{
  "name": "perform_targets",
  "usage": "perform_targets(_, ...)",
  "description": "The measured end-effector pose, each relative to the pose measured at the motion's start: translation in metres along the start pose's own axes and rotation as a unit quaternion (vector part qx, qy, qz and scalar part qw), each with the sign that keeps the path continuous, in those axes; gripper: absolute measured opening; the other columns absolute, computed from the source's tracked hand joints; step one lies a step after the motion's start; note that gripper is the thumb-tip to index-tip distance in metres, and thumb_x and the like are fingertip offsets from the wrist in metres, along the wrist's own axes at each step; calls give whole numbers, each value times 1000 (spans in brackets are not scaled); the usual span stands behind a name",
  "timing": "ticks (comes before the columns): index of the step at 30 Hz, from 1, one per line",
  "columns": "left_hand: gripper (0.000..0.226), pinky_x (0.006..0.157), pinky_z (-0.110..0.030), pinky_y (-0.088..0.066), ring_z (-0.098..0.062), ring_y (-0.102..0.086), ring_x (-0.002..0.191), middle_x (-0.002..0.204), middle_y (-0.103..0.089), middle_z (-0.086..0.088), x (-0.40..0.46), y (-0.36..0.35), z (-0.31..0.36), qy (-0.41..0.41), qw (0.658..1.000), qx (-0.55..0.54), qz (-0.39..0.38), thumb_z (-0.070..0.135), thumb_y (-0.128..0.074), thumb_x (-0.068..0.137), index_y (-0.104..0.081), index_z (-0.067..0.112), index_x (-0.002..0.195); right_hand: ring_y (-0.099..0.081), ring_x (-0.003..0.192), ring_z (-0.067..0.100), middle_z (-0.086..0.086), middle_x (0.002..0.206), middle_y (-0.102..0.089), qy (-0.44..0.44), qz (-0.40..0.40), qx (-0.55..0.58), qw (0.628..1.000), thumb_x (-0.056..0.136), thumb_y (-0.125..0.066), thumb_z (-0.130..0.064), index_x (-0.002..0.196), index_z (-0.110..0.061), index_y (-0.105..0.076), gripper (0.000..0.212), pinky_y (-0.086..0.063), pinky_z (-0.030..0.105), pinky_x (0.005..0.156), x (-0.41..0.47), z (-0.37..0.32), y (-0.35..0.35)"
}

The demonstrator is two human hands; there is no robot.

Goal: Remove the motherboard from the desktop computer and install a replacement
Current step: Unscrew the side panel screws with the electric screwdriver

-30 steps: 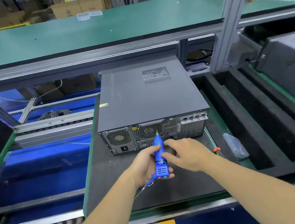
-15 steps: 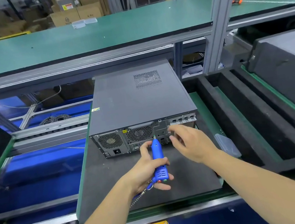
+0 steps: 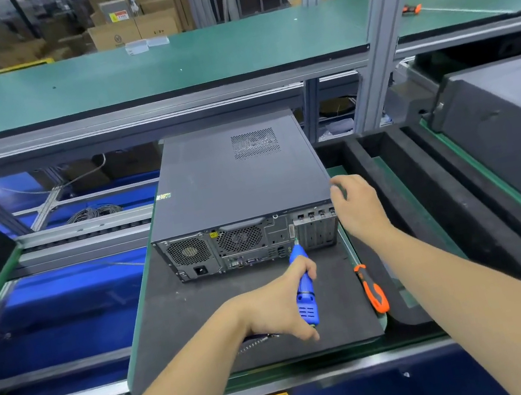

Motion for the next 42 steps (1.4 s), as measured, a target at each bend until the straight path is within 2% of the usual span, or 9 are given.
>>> perform_targets(2,65,49,-26,-40,-14,-41,57,79,-47,3,6,0,5,-13,1000,17,10,14,-81,69,-31,38,104,-53,117,20,4,128,-60,-29,-34,38,998,103,-43,-25,131,-15,-59,34,-39,29,96,-1,7,-3)
perform_targets(7,51,53,-29,-43,-17,-45,60,83,-50,0,19,-3,20,-44,998,-17,36,10,-78,71,-45,33,102,-52,115,10,-3,133,-60,-49,-44,91,994,102,-44,-27,133,-22,-59,35,-38,26,97,-5,16,-5)
perform_targets(12,59,51,-25,-39,-16,-42,62,84,-48,-1,29,2,25,-30,999,-24,-3,1,-75,72,-35,35,98,-53,122,13,-7,134,-57,-63,-73,135,986,104,-43,-28,134,-22,-60,35,-49,44,103,-1,19,-2)
perform_targets(16,59,55,-33,-38,-21,-41,66,85,-49,-4,34,3,29,-25,999,-41,-8,-2,-71,71,-35,35,99,-50,126,11,-9,136,-56,-59,-83,137,985,104,-41,-30,134,-24,-59,35,-48,46,103,0,21,-1)
perform_targets(19,58,53,-32,-37,-21,-40,65,85,-48,-3,39,1,34,-31,999,-38,-1,-1,-69,70,-36,33,102,-51,124,12,-11,133,-57,-62,-82,149,983,104,-41,-31,132,-26,-61,34,-51,44,100,2,25,-1)
perform_targets(24,57,48,-27,-35,-18,-39,61,82,-48,-1,45,2,39,-30,998,-62,12,-1,-68,69,-36,33,102,-58,117,16,-9,134,-58,-99,-105,237,961,105,-42,-30,131,-31,-61,32,-58,31,82,-1,34,2)
perform_targets(30,56,49,-25,-35,-18,-39,63,82,-47,-2,53,-2,42,-29,997,-69,4,-4,-67,71,-35,30,102,-64,110,18,-5,135,-59,-154,-116,288,938,104,-43,-34,136,-23,-58,38,-59,37,88,0,40,-1)
perform_targets(37,56,51,-30,-35,-19,-42,65,82,-50,-1,51,-2,33,-18,995,-94,12,-2,-68,71,-36,33,101,-64,103,9,-5,135,-58,-144,-126,259,947,101,-52,-38,134,-16,-60,41,-60,36,86,-1,49,-7)
perform_targets(42,56,48,-25,-36,-18,-43,62,81,-51,0,52,-2,34,-14,995,-93,10,0,-70,72,-36,33,101,-63,109,16,-7,130,-58,-137,-127,242,952,100,-56,-34,139,-14,-56,44,-60,37,84,3,47,-7)
Point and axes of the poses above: each hand's wrist, its own x-axis towards the middle knuckle, its own y-axis out of the back of the hand, z = x × y, the point moved 5 cm from there along x, towards the middle knuckle
